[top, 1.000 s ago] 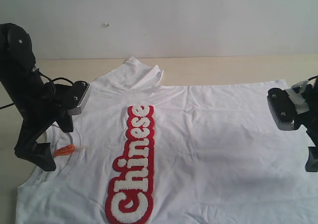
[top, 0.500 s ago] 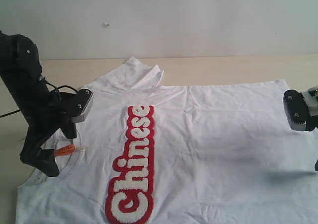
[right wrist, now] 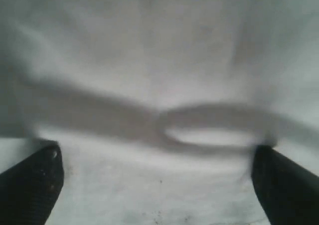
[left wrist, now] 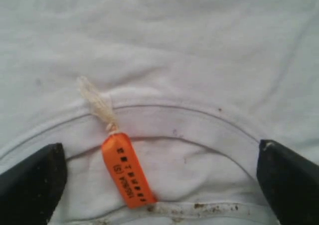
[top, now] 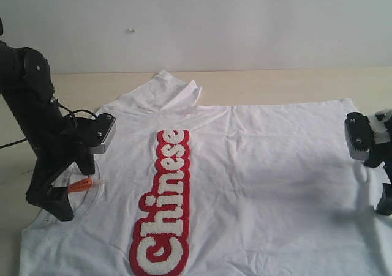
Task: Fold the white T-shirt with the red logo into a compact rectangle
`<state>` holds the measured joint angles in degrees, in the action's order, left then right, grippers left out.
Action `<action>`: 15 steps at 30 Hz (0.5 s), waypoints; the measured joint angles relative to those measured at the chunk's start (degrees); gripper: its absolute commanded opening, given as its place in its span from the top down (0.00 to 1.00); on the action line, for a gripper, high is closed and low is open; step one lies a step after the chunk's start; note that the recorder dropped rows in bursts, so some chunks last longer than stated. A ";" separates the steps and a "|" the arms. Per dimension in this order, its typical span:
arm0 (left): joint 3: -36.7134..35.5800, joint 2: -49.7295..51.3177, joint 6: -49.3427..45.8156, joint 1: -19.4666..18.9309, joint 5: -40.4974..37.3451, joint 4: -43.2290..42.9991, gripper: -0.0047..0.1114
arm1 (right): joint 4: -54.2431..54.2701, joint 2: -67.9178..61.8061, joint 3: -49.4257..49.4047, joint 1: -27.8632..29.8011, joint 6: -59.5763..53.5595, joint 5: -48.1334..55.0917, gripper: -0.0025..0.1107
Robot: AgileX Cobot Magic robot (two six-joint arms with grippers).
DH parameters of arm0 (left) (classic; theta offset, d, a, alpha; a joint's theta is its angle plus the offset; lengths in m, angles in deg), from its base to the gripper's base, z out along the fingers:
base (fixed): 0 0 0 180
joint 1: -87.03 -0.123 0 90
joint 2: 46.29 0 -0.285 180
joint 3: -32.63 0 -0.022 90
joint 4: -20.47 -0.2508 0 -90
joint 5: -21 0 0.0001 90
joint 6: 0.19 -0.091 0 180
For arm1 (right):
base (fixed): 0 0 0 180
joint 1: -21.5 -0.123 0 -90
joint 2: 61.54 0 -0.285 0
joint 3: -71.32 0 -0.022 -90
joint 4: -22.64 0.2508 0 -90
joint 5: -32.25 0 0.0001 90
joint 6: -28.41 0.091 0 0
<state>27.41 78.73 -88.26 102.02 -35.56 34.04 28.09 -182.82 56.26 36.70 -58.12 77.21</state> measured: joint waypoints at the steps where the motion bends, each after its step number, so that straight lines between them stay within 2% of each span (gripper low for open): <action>1: 0.00 0.03 0.00 0.00 0.00 0.00 0.10 | 0.54 0.03 0.00 0.00 0.00 0.00 0.11; 15: 0.52 1.75 3.06 0.00 5.93 0.00 0.10 | 0.37 -0.02 0.00 0.00 0.13 -0.10 0.11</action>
<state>27.93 80.48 -85.20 102.02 -29.63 34.04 28.47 -182.84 56.26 36.70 -57.99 77.11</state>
